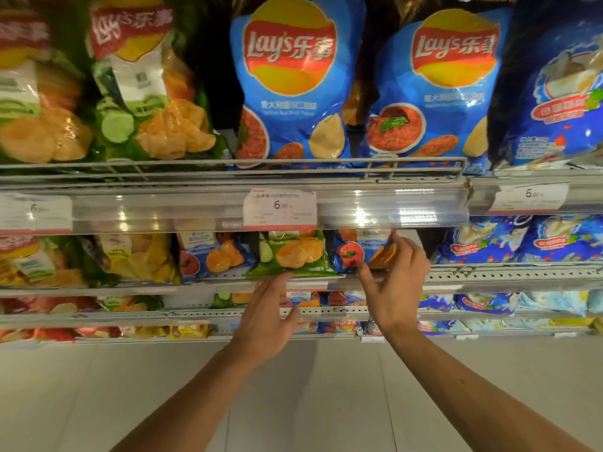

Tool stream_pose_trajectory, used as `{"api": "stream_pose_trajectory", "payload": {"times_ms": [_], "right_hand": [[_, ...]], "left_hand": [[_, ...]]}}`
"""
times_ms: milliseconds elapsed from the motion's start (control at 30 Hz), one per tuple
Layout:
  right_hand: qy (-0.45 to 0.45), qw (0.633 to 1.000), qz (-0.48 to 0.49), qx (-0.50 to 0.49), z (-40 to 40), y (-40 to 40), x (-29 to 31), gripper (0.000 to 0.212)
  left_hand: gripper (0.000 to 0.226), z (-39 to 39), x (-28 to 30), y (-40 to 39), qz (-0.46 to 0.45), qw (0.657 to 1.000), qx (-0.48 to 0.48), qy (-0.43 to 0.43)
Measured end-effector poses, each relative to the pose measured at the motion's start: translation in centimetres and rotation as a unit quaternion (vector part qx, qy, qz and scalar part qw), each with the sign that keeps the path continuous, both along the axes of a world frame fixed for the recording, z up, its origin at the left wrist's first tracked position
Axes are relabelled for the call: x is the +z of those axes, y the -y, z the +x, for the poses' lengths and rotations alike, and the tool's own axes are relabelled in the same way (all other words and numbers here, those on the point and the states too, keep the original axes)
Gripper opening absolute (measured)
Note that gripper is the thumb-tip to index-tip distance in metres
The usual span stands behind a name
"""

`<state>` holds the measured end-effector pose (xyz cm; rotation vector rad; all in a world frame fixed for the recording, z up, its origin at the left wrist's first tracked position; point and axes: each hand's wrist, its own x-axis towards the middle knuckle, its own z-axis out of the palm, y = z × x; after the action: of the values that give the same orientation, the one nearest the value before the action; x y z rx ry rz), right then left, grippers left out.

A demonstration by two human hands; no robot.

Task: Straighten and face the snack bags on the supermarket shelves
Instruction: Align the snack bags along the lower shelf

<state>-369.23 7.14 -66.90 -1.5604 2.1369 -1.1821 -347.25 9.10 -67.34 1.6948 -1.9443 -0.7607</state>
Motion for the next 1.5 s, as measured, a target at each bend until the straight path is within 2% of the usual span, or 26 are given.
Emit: {"api": "stream_pose_trajectory", "payload": {"times_ms": [100,200,300,400,533,633,800,867,1000,1133,1233,1400,1500], "right_hand": [[0.013,0.999,-0.031,0.015,2.9,-0.7,-0.2,0.056],[0.063,0.997,-0.012,0.036,6.4,-0.7,-0.4,0.049],[0.126,0.991,0.028,0.045,9.2,0.5,-0.3,0.057],[0.141,0.985,0.080,0.058,10.9,2.1,0.3,0.072],[0.138,0.982,0.118,0.055,12.2,4.6,1.0,0.072],[0.121,0.977,0.161,0.062,12.3,6.3,1.4,0.064],[0.145,0.955,0.230,0.116,11.3,8.0,1.3,0.056],[0.120,0.953,0.242,0.141,10.8,8.4,1.5,0.057],[0.117,0.950,0.250,0.144,10.4,8.7,1.6,0.077],[0.182,0.948,0.233,0.121,10.2,8.6,0.6,0.057],[0.200,0.951,0.208,0.113,10.4,8.1,0.3,0.060],[0.171,0.961,0.178,0.122,10.7,7.0,0.4,0.078],[0.135,0.966,0.184,0.118,10.9,6.5,1.2,0.079]], "left_hand": [[0.043,2.1,0.8,0.1,-0.043,0.995,0.078,-0.049],[0.035,5.6,1.8,1.4,-0.097,0.981,0.144,-0.082],[0.033,9.2,2.6,3.2,-0.089,0.970,0.207,-0.092],[0.040,11.8,2.9,5.0,-0.064,0.967,0.237,-0.071],[0.049,13.3,2.9,7.1,-0.019,0.969,0.223,-0.102],[0.047,13.5,2.8,8.0,-0.006,0.967,0.219,-0.128],[0.045,14.0,1.8,9.8,0.050,0.957,0.198,-0.205],[0.047,14.4,1.2,10.2,0.074,0.957,0.204,-0.195],[0.036,15.0,0.5,10.9,0.143,0.954,0.212,-0.154],[0.042,15.1,0.9,10.9,0.142,0.954,0.214,-0.157],[0.047,15.1,1.1,10.3,0.122,0.961,0.207,-0.134],[0.042,15.5,1.2,10.3,0.132,0.952,0.210,-0.178],[0.059,15.7,1.4,10.0,0.143,0.949,0.202,-0.196]]}}
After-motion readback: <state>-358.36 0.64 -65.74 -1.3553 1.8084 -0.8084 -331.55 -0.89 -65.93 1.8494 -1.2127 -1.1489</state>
